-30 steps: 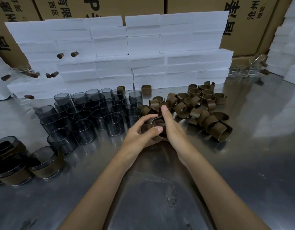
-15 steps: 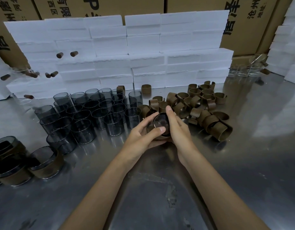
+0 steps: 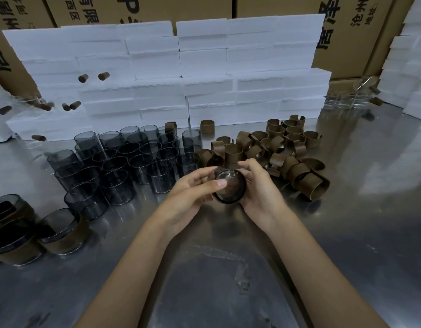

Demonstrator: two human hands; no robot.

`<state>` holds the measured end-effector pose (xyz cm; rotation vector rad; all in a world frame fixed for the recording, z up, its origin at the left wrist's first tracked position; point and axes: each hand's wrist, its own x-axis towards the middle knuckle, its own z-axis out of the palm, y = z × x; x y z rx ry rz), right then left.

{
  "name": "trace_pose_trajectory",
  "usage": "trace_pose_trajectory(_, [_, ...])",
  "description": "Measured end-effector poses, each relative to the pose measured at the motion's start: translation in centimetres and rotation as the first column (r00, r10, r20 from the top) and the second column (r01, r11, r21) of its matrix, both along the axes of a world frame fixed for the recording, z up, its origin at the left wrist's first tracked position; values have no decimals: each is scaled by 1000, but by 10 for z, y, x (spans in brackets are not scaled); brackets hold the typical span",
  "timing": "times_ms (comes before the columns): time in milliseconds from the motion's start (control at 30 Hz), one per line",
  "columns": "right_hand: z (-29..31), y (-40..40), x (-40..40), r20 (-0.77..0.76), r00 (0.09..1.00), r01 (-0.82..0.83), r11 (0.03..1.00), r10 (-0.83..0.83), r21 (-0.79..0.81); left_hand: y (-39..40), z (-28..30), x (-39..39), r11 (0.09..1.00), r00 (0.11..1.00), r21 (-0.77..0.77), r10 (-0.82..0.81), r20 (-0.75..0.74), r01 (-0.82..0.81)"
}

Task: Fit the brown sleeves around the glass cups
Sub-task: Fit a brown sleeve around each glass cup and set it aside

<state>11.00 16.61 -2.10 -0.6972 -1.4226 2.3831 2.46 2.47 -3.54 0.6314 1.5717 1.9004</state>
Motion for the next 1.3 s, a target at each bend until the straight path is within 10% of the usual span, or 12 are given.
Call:
trace_pose_trajectory(167, [-3, -4, 2, 48, 997, 67, 990, -61, -127, 6, -2, 15, 991, 992, -47, -124, 9, 125])
trace_pose_trajectory(367, [-2, -14, -2, 44, 999, 0, 996, 4, -88, 25, -2, 27, 948, 953, -121, 301, 43, -294])
trace_pose_trajectory(800, [-12, -22, -12, 71, 992, 99, 990, -106, 102, 34, -13, 34, 860, 862, 60, 506, 24, -506])
trace_pose_trajectory(1300, [-6, -4, -10, -45, 962, 272, 942, -268, 198, 26, -4, 36, 965, 952, 25, 261, -162, -260])
